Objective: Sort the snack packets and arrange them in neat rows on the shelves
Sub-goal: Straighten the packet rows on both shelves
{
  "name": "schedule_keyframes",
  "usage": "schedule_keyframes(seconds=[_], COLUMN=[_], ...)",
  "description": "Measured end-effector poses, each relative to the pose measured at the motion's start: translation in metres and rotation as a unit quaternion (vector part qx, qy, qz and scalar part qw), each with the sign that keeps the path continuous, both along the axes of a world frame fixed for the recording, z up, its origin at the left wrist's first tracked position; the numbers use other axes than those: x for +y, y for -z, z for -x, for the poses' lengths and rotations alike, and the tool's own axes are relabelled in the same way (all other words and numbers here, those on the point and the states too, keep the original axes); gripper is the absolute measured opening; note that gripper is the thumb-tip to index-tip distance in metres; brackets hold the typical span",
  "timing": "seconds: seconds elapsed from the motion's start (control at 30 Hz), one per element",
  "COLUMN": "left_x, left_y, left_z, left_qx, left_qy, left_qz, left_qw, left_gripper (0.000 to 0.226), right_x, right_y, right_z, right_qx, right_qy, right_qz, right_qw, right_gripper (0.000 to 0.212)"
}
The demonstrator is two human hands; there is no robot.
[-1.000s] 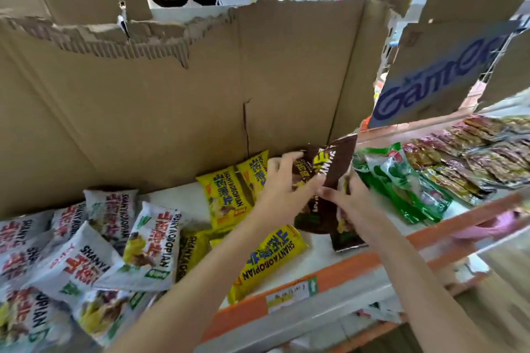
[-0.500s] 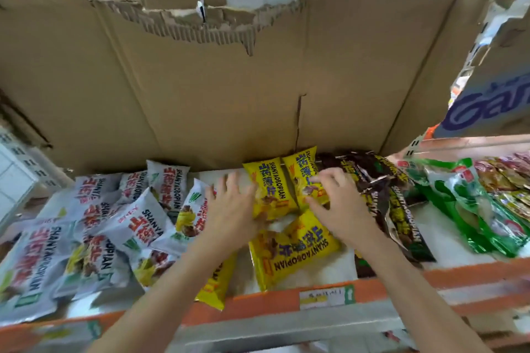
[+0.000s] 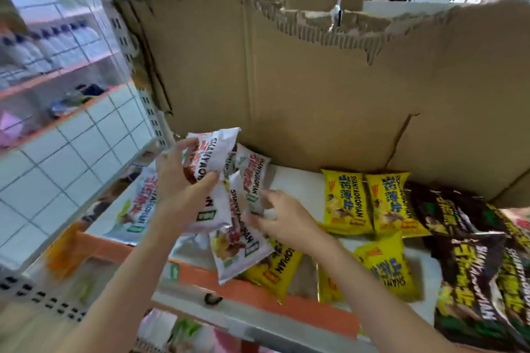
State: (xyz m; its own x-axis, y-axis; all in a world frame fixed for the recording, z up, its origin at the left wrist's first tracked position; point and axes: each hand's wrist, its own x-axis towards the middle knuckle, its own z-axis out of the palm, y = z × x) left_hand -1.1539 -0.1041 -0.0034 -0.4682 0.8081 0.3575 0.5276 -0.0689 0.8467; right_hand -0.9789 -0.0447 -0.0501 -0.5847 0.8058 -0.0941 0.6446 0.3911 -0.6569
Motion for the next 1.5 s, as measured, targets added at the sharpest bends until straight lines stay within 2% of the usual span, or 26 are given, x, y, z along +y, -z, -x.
schedule_keyframes(seconds=[0.03, 0.1, 0.17, 0.3, 0.4, 0.47, 0.53, 0.6, 0.7, 0.8, 0.9, 1.0, 1.1, 1.13, 1.2, 1.27, 1.33, 1.4, 1.5], left_x=[-0.005, -0.015, -0.024, -0.037, -0.037, -0.03, -0.02, -0.011, -0.002, 0.004, 0.008, 0.01, 0.009, 0.009, 0.014, 0.023, 0.03, 0.035, 0.051], left_y=[-0.001, -0.001, 0.002, 0.009, 0.022, 0.032, 0.041, 0.046, 0.06, 0.082, 0.094, 0.098, 0.094, 0.09, 0.083, 0.078, 0.075, 0.077, 0.086], left_z=[0.008, 0.018, 0.023, 0.029, 0.016, 0.0, -0.017, -0.028, -0.034, -0.035, -0.037, -0.037, -0.04, -0.044, -0.057, -0.075, -0.093, -0.107, -0.121], left_qx=[-0.001, 0.002, -0.014, -0.023, 0.015, 0.033, 0.049, 0.071, 0.123, 0.276, 0.353, 0.401, 0.438, 0.426, 0.352, 0.249, 0.195, 0.183, 0.171], left_qy=[-0.015, -0.034, -0.032, -0.024, 0.003, 0.051, 0.093, 0.121, 0.141, 0.131, 0.147, 0.161, 0.172, 0.175, 0.191, 0.228, 0.262, 0.303, 0.311], left_qz=[0.0, 0.009, 0.013, 0.039, 0.078, 0.095, 0.104, 0.129, 0.148, 0.203, 0.291, 0.304, 0.302, 0.29, 0.227, 0.135, 0.084, 0.086, 0.136], left_qw=[1.0, 0.999, 0.999, 0.999, 0.997, 0.994, 0.989, 0.982, 0.971, 0.93, 0.877, 0.849, 0.829, 0.839, 0.888, 0.932, 0.941, 0.931, 0.925], left_gripper=[0.052, 0.052, 0.053, 0.054, 0.055, 0.053, 0.052, 0.051, 0.053, 0.067, 0.087, 0.108, 0.116, 0.121, 0.122, 0.103, 0.083, 0.068, 0.07], right_x=[-0.003, -0.007, -0.009, 0.009, 0.052, 0.07, 0.072, 0.06, 0.036, 0.024, 0.02, 0.016, 0.016, 0.018, 0.026, 0.038, 0.046, 0.042, 0.013], right_y=[0.001, 0.012, 0.026, 0.021, 0.009, 0.005, 0.012, 0.022, 0.031, 0.029, 0.027, 0.022, 0.001, -0.009, -0.029, -0.044, -0.047, -0.045, -0.035], right_z=[0.012, 0.031, 0.04, 0.026, 0.007, -0.001, -0.01, -0.022, -0.036, -0.043, -0.05, -0.064, -0.086, -0.093, -0.107, -0.12, -0.134, -0.148, -0.162], right_qx=[0.0, 0.004, 0.045, 0.204, 0.224, 0.15, -0.024, -0.158, -0.226, -0.164, -0.082, -0.009, 0.058, 0.092, 0.177, 0.208, 0.155, 0.072, -0.072], right_qy=[0.0, -0.002, 0.018, 0.167, 0.248, 0.23, 0.185, 0.149, 0.136, 0.151, 0.187, 0.228, 0.244, 0.24, 0.221, 0.238, 0.294, 0.319, 0.205], right_qz=[0.033, 0.074, 0.1, 0.146, 0.114, 0.11, 0.047, -0.014, -0.007, 0.07, 0.12, 0.102, 0.05, 0.029, -0.003, -0.029, -0.075, -0.077, 0.035], right_qw=[0.999, 0.997, 0.994, 0.953, 0.935, 0.955, 0.981, 0.976, 0.965, 0.972, 0.972, 0.968, 0.967, 0.966, 0.959, 0.948, 0.94, 0.942, 0.975], right_gripper=[0.099, 0.103, 0.086, 0.046, 0.035, 0.042, 0.058, 0.074, 0.082, 0.086, 0.059, 0.033, 0.024, 0.022, 0.026, 0.036, 0.039, 0.036, 0.048])
